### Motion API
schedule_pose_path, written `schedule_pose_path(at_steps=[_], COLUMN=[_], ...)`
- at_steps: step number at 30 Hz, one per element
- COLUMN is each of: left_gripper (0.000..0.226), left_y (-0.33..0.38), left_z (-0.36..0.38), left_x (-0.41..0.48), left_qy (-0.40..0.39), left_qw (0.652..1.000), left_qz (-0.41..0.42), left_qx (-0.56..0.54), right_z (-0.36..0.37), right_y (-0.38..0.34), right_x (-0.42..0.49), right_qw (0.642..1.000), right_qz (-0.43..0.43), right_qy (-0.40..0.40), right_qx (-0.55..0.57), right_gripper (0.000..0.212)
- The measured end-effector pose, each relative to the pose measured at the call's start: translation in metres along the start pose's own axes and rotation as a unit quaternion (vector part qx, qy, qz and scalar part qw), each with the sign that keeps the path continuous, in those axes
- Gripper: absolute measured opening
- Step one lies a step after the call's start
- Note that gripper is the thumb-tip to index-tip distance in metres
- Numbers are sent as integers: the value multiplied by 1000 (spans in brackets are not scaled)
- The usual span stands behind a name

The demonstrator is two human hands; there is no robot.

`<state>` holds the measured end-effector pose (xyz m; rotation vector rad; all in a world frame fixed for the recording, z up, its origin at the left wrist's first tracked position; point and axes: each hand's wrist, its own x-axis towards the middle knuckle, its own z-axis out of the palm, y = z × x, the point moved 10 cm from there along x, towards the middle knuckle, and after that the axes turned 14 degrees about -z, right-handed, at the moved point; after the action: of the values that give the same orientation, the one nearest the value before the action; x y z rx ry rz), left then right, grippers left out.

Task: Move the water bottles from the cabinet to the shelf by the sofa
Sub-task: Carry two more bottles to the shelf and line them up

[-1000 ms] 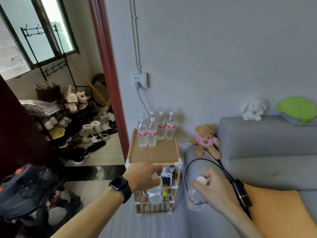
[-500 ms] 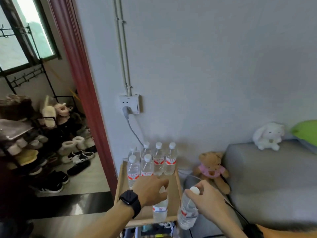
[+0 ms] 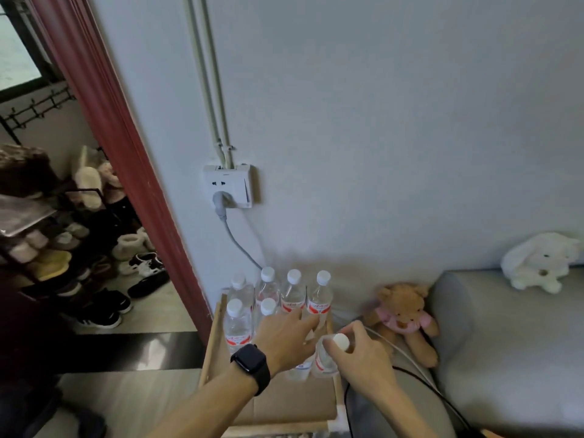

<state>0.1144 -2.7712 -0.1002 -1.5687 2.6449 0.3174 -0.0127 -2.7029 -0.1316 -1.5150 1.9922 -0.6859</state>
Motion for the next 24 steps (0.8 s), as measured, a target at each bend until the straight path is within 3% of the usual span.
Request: schedule_pose_path(at_steps=[7,11,16,19,24], left_gripper=[39,40,44,42,47], left_y=[-5,-10,-11,-1,3], left_z=[13,2,2,1,3], left_x=[-13,-1,8,10,14], left_qy=[-7,33,34,54,52], left_qw=[998,989,987,986,976], left_qz=[47,7,-81,-54,44], left_qx=[51,146,138,150,206], right_z=[-4,1,2,11,11], right_y=[6,4,-3,-10,-4], right_x=[30,31,31,30,36], right_qw=[975,982,972,958,960], right_qz=[-96,-145,-194,-226,-196], right_qy=[-45,-44,-80,-130,-103], right_qx=[-193,-110,-110,-118,-173], right_gripper=[50,39,32,36,56])
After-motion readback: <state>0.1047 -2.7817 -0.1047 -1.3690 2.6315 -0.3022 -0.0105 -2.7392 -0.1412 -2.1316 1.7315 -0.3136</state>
